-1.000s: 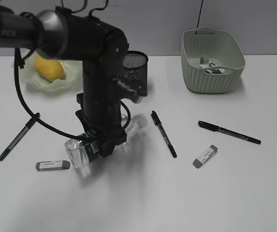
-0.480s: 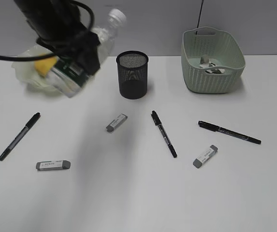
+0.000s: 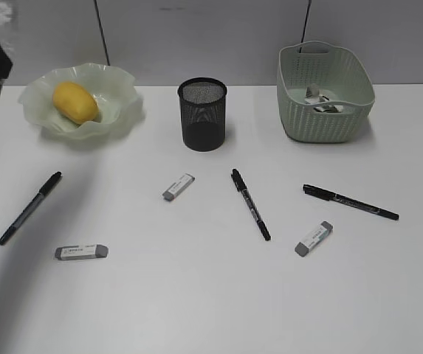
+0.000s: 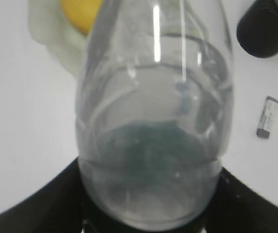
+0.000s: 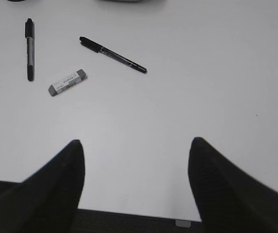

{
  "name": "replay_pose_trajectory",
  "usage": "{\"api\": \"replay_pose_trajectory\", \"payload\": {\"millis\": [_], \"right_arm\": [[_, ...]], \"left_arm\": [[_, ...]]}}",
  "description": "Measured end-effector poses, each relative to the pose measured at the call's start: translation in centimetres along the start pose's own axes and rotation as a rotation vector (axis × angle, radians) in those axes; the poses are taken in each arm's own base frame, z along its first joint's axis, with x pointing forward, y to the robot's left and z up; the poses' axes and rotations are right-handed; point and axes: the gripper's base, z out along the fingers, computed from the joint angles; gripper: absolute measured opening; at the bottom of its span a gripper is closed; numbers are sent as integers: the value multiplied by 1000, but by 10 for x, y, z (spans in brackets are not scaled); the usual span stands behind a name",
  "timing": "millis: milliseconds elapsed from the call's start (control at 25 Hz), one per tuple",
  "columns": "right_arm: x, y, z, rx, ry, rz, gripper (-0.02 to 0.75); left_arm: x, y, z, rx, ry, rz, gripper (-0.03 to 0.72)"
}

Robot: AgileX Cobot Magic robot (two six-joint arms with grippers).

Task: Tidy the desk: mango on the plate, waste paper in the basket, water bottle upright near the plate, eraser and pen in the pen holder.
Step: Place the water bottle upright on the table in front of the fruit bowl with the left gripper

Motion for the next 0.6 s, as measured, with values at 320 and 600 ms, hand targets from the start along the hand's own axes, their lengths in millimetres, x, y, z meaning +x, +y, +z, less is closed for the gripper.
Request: {"api": "replay_pose_trajectory", "payload": {"millis": [320,600], "right_arm": [[0,0,0,0,0,0,529],[0,0,0,0,0,0,529]], "left_arm": [[60,16,10,-81,-350,-148,491],[91,29,37,-201,-602,-214,491]]}}
